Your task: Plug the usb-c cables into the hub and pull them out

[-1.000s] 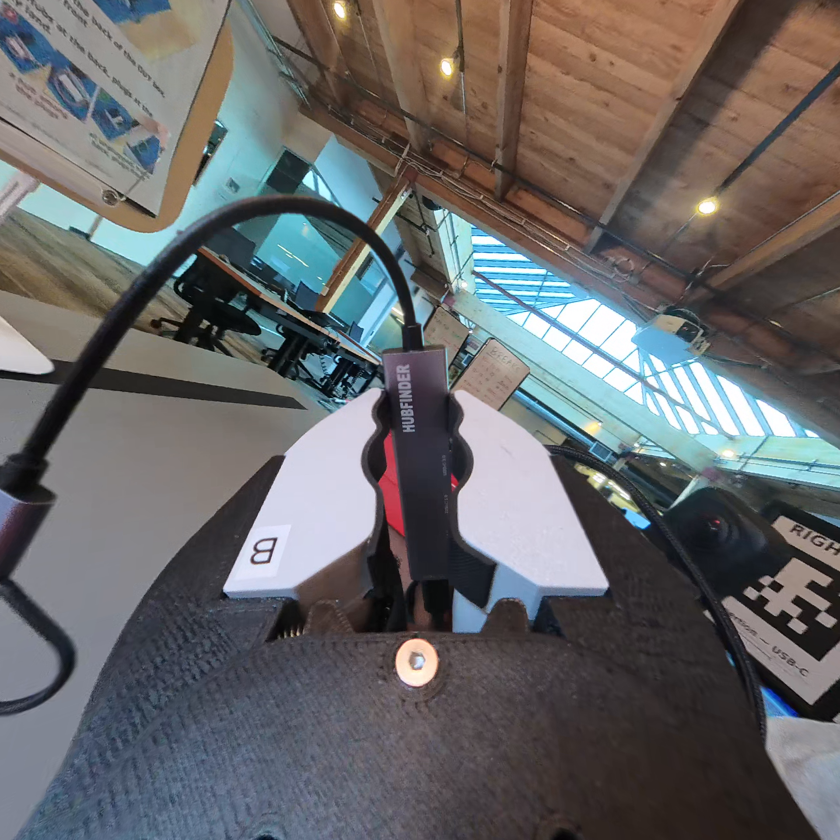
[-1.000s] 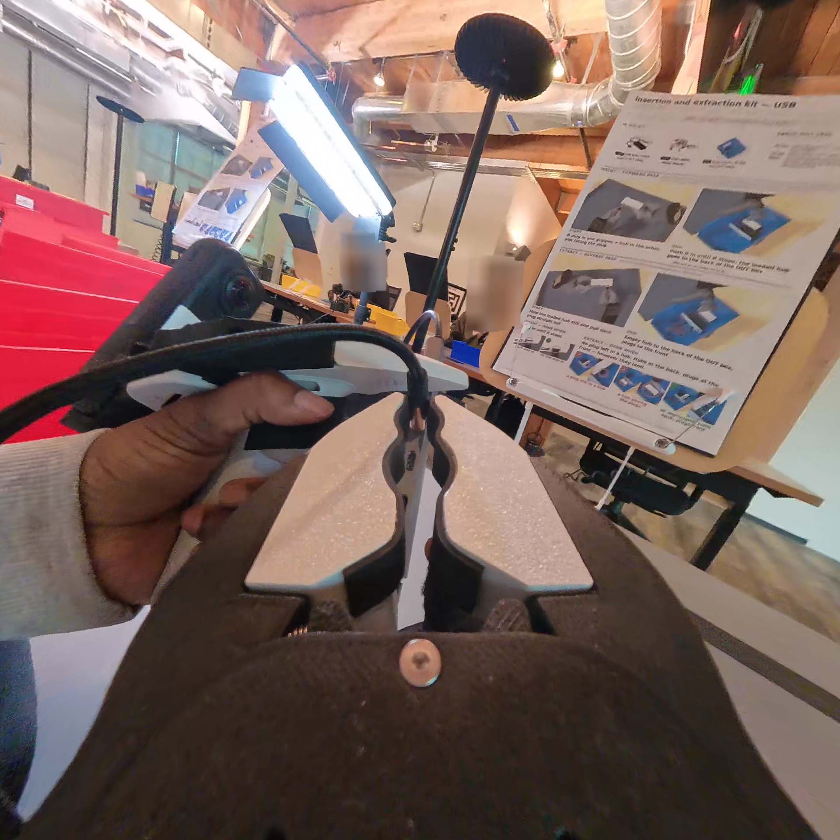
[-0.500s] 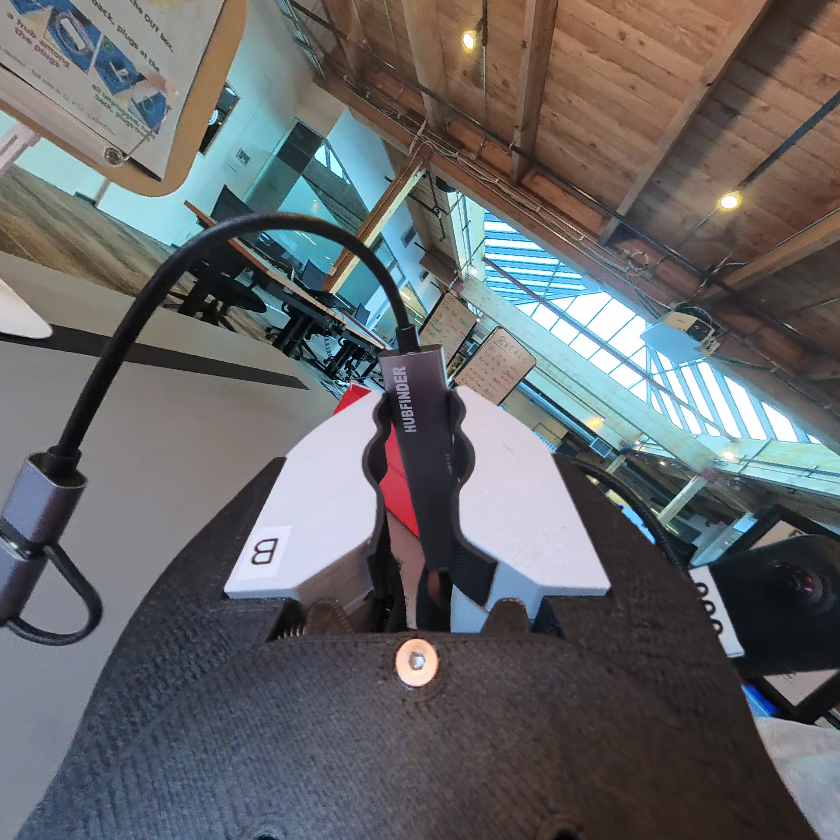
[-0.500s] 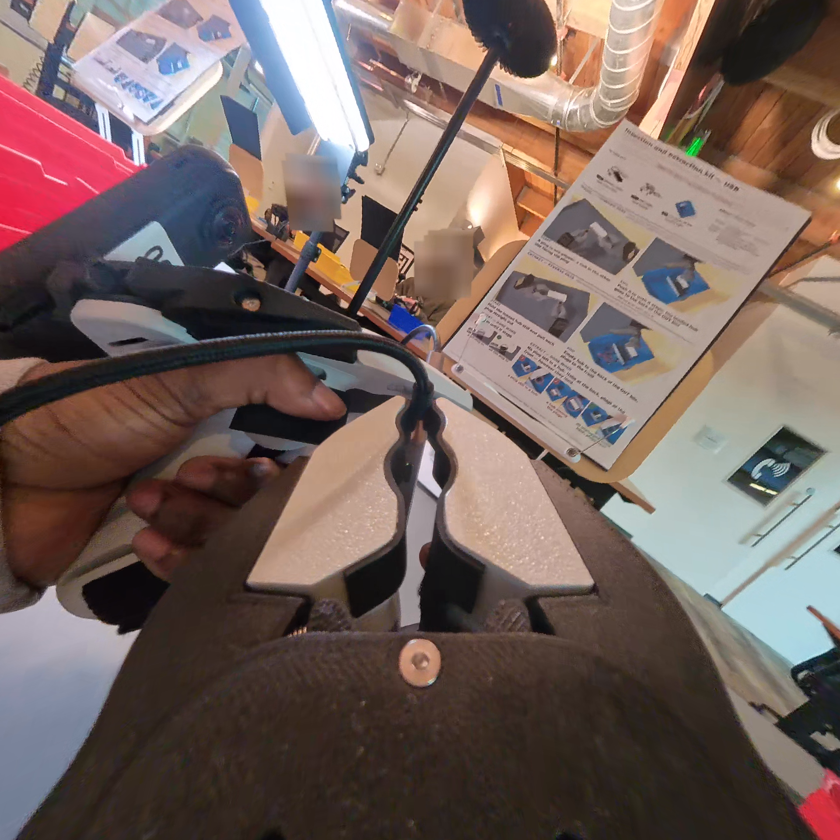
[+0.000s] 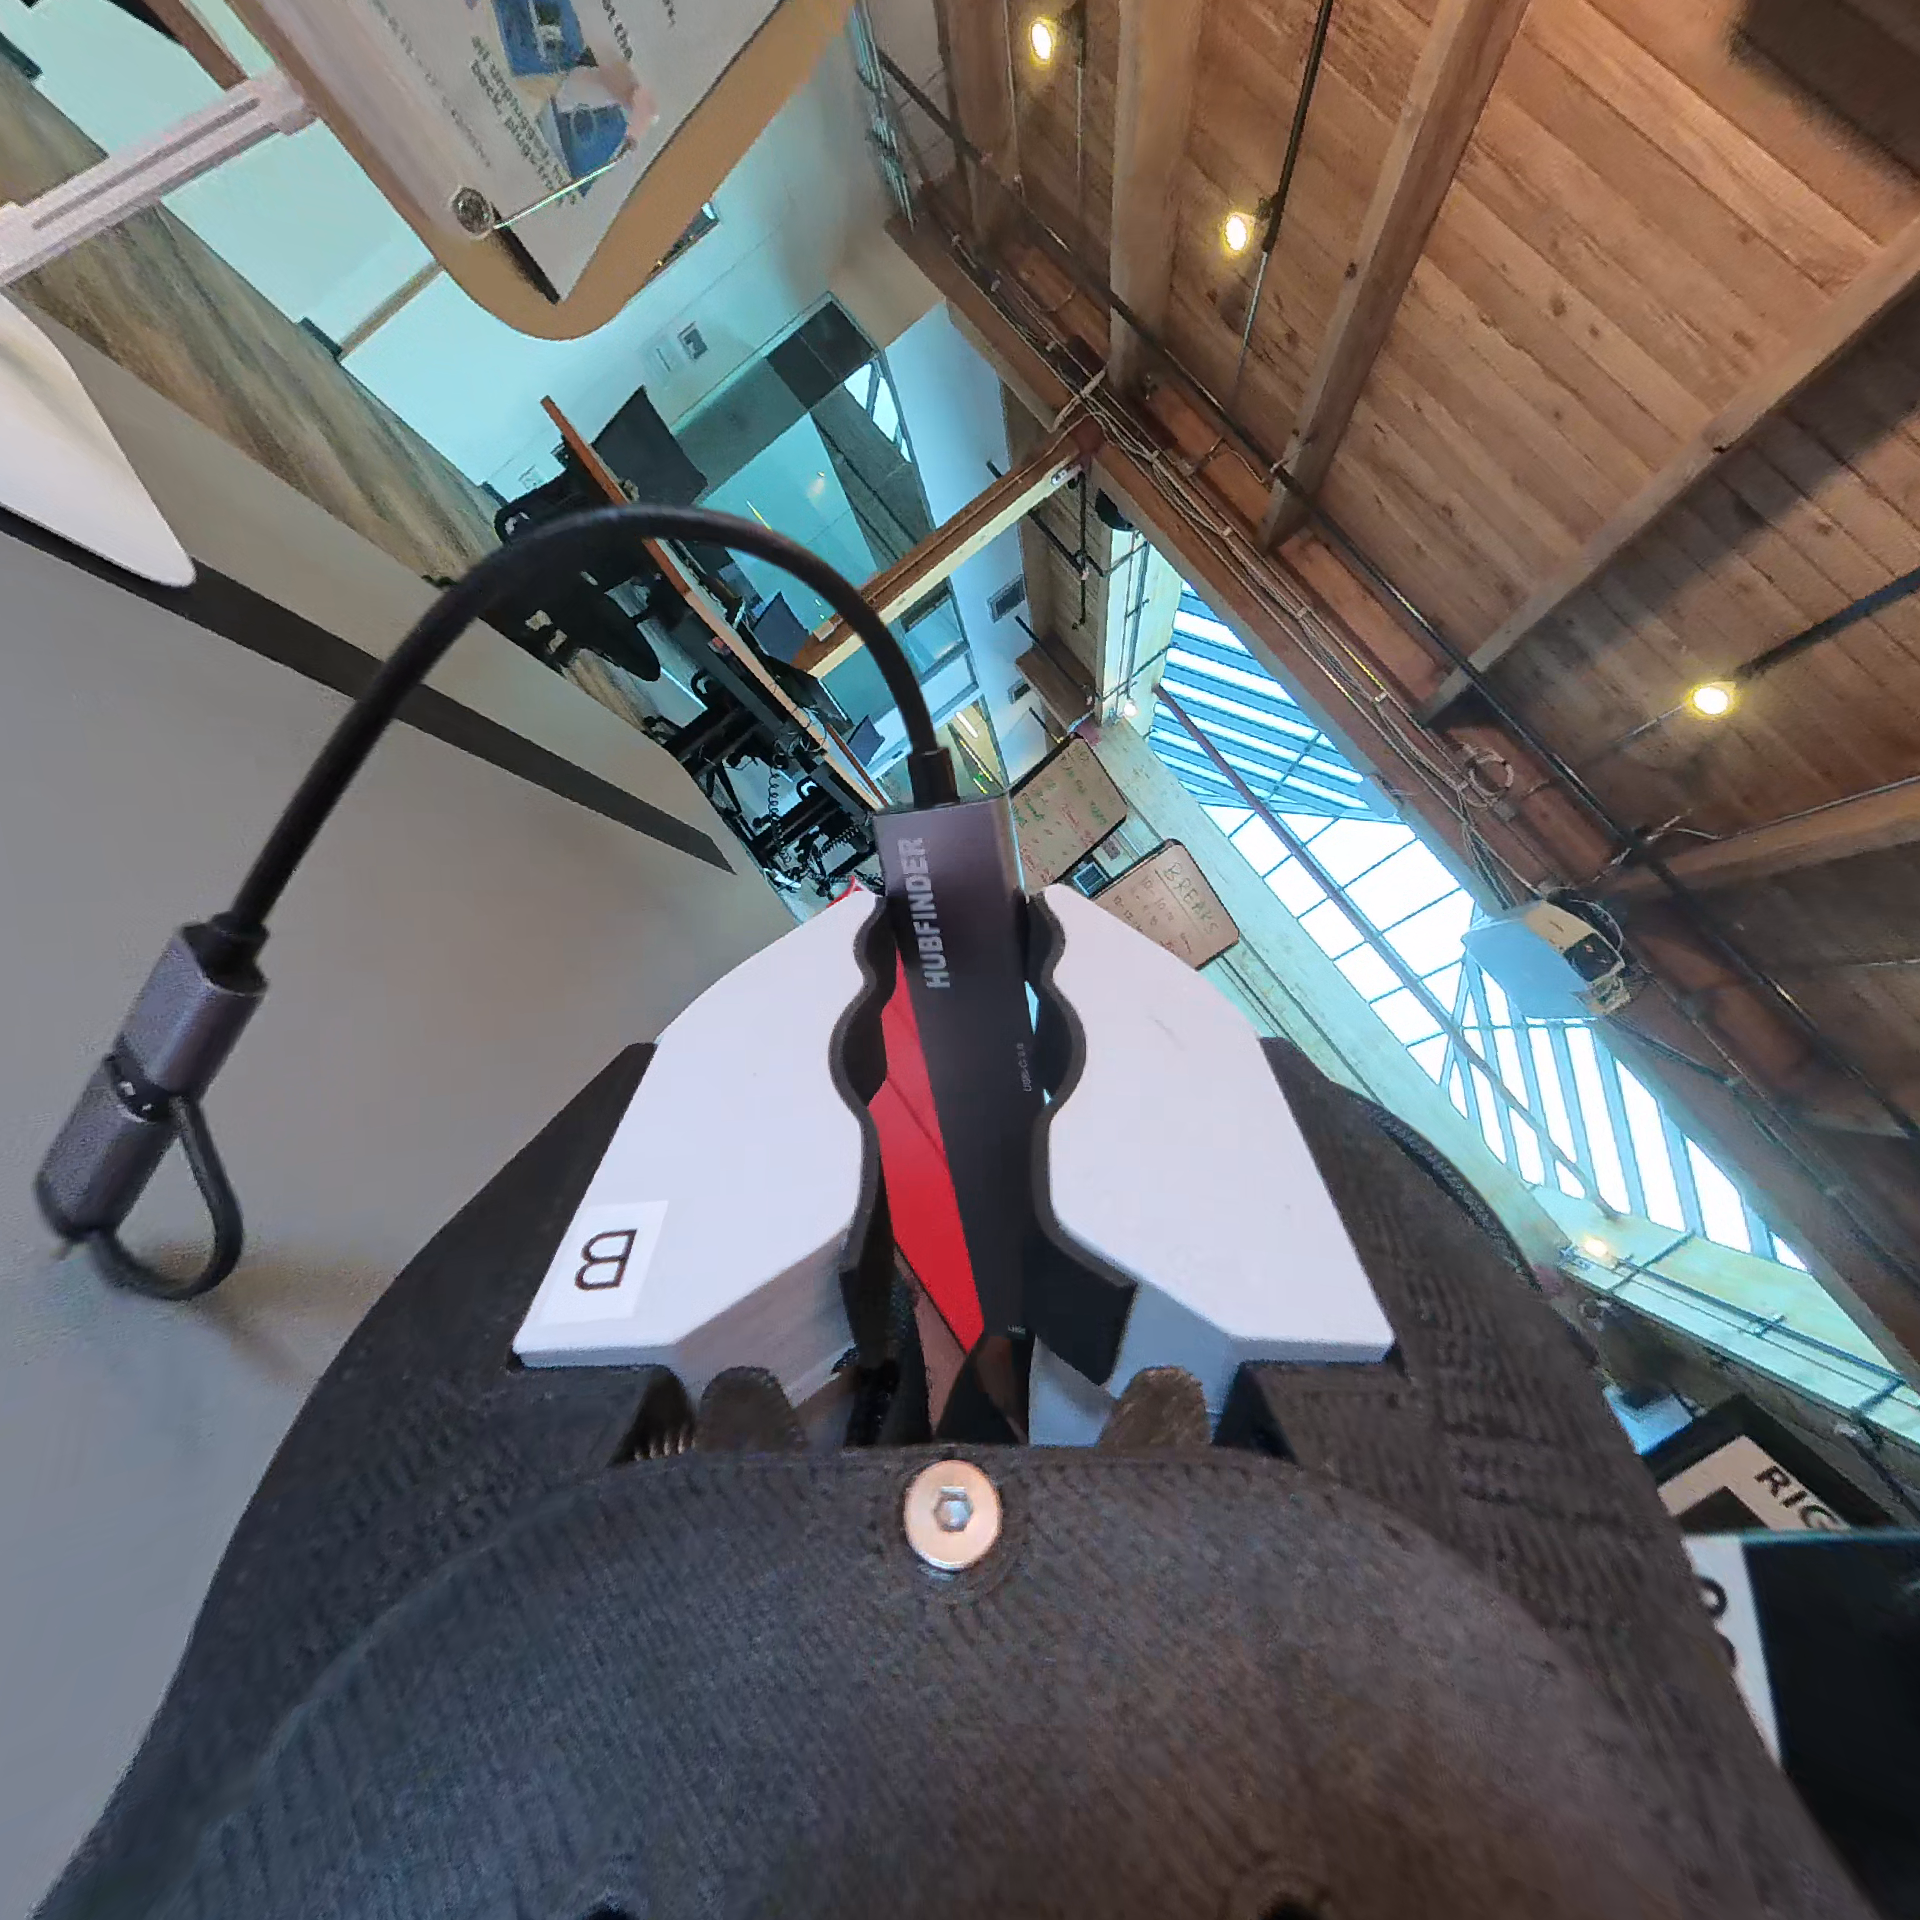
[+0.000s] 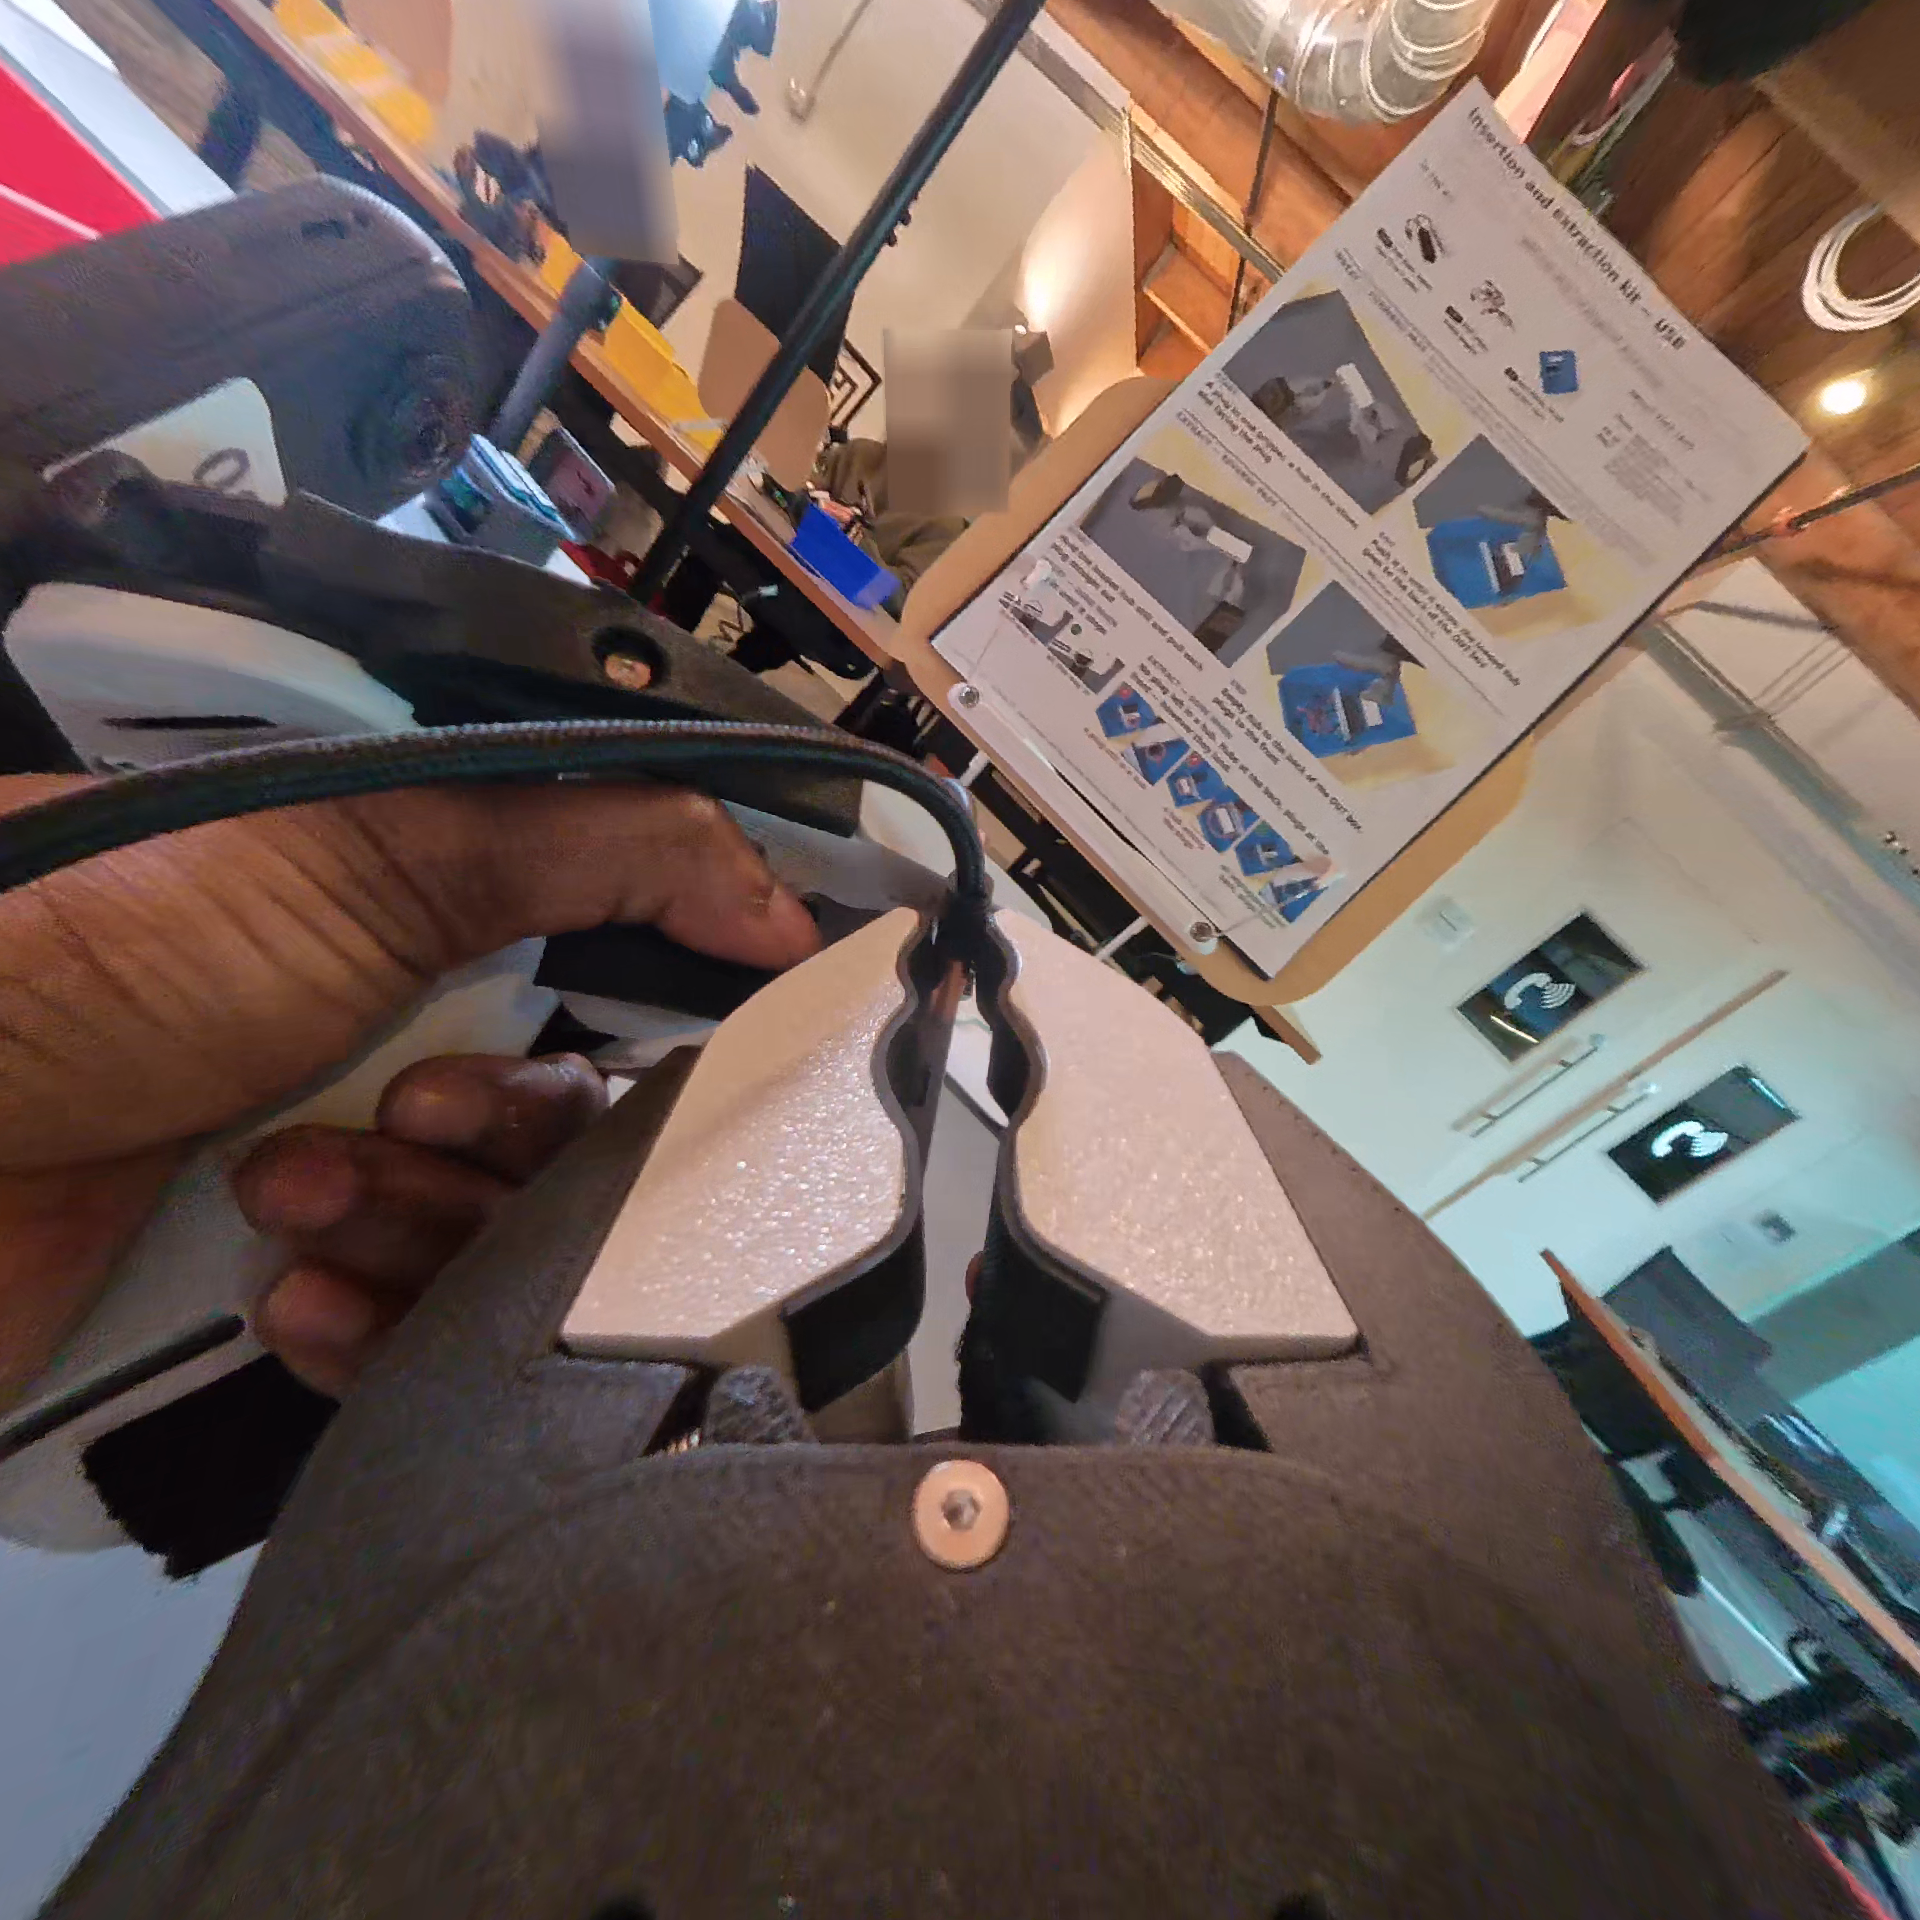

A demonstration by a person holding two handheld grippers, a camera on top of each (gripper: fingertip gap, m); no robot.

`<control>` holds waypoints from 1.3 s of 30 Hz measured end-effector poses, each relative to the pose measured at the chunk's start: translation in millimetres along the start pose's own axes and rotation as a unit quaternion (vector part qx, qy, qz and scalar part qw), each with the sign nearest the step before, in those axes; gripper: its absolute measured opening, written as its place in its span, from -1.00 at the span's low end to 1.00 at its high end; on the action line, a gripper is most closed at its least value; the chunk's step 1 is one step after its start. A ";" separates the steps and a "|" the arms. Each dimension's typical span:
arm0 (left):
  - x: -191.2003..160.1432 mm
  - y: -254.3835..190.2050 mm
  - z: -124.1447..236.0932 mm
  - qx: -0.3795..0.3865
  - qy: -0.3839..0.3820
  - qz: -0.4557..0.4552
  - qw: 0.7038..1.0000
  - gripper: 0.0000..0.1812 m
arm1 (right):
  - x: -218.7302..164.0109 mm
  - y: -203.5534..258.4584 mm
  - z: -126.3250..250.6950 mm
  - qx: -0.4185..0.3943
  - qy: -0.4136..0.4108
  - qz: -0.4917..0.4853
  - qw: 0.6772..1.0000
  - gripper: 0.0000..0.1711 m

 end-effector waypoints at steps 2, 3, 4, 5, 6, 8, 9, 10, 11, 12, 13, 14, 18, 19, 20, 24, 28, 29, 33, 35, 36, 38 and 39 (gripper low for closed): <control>-0.3 4.0 0.5 -0.006 -0.006 0.028 1.000 -0.72 | 0.9 1.4 -0.7 0.000 0.001 0.020 1.000 -0.93; 1.4 3.9 1.7 -0.012 -0.008 0.037 0.999 -0.72 | 4.0 1.6 -0.2 0.004 -0.007 0.010 1.000 -0.94; 3.3 5.2 2.9 -0.008 -0.011 0.040 0.999 -0.72 | 7.2 1.4 0.3 0.010 -0.019 -0.017 1.000 -0.94; 4.0 4.8 3.3 -0.013 -0.012 0.052 0.998 -0.72 | 8.2 0.8 0.2 0.014 -0.024 -0.046 0.999 -0.94; 3.9 4.1 3.4 -0.016 -0.014 0.058 0.998 -0.72 | 8.6 -0.5 0.4 0.018 -0.030 -0.067 0.997 -0.94; 5.3 3.1 2.3 -0.018 -0.019 0.050 0.998 -0.71 | 8.6 -5.8 -0.5 0.032 -0.037 -0.154 0.987 -0.96; 6.0 0.7 -0.1 -0.024 -0.019 0.054 0.998 -0.71 | 8.7 -9.6 -0.5 0.034 -0.047 -0.195 0.979 -0.96; 6.0 -1.6 -1.8 -0.025 -0.017 0.044 0.999 -0.71 | 8.0 -13.8 0.2 0.039 -0.056 -0.225 0.972 -0.94; 5.2 -2.9 -3.0 -0.025 -0.015 0.040 0.999 -0.71 | 4.8 -17.5 0.2 0.051 -0.060 -0.277 0.958 -0.96; 3.9 0.7 -3.0 -0.010 -0.010 0.042 0.999 -0.70 | 1.4 -23.6 2.0 0.056 -0.078 -0.354 0.930 -0.95; 3.1 37.2 11.3 0.124 -0.024 0.052 0.991 -0.73 | 15.5 -62.2 21.4 -0.009 -0.224 -0.452 0.863 -0.95; 7.0 66.3 31.7 0.146 -0.052 0.149 0.977 -0.73 | 22.3 -102.2 35.7 -0.040 -0.266 -0.505 0.820 -0.94; 48.8 12.9 34.5 0.087 -0.060 -0.098 0.990 -0.72 | 6.2 -136.4 22.8 0.021 -0.193 -0.493 0.848 -0.92; 50.2 6.9 31.5 0.065 -0.069 -0.101 0.990 -0.72 | 7.5 -130.7 21.3 0.066 -0.199 -0.507 0.836 -0.93; 48.8 12.3 30.6 0.067 -0.069 -0.085 0.992 -0.72 | 5.9 -124.6 19.2 0.077 -0.186 -0.505 0.840 -0.93; 49.7 19.2 36.3 0.021 -0.091 -0.040 0.995 -0.72 | -7.7 -95.6 11.4 0.129 -0.102 -0.510 0.844 -0.92; 46.8 6.1 34.4 -0.026 -0.078 -0.044 0.996 -0.72 | -13.7 -80.9 16.1 0.114 -0.075 -0.436 0.890 -0.92; 44.4 4.1 32.4 -0.034 -0.073 -0.041 0.996 -0.72 | -16.5 -77.2 15.6 0.110 -0.063 -0.418 0.899 -0.92; 39.0 -2.5 28.2 -0.059 -0.061 -0.040 0.996 -0.72 | -26.1 -61.1 13.9 0.109 -0.020 -0.318 0.942 -0.92; 39.4 -6.0 27.9 -0.070 -0.063 -0.042 0.995 -0.72 | -31.7 -54.6 13.4 0.102 -0.009 -0.298 0.949 -0.92; 38.9 -6.6 27.4 -0.070 -0.059 -0.040 0.995 -0.72 | -33.3 -53.7 13.1 0.098 -0.009 -0.307 0.946 -0.92; 36.8 -6.9 25.8 -0.072 -0.051 -0.035 0.995 -0.72 | -34.8 -55.1 12.5 0.104 -0.008 -0.341 0.934 -0.92; 35.6 -5.9 25.1 -0.069 -0.048 -0.030 0.996 -0.72 | -37.0 -58.1 12.3 0.094 -0.010 -0.356 0.930 -0.92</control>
Point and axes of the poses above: each gripper's, where its closed fingertips meet, z back along the fingers, x out of its top, y = z × x across the jaws, the point moved 6 cm from there along z, back along the fingers, and after that the axes turned 5 degrees about -x, right-handed, at the moved point
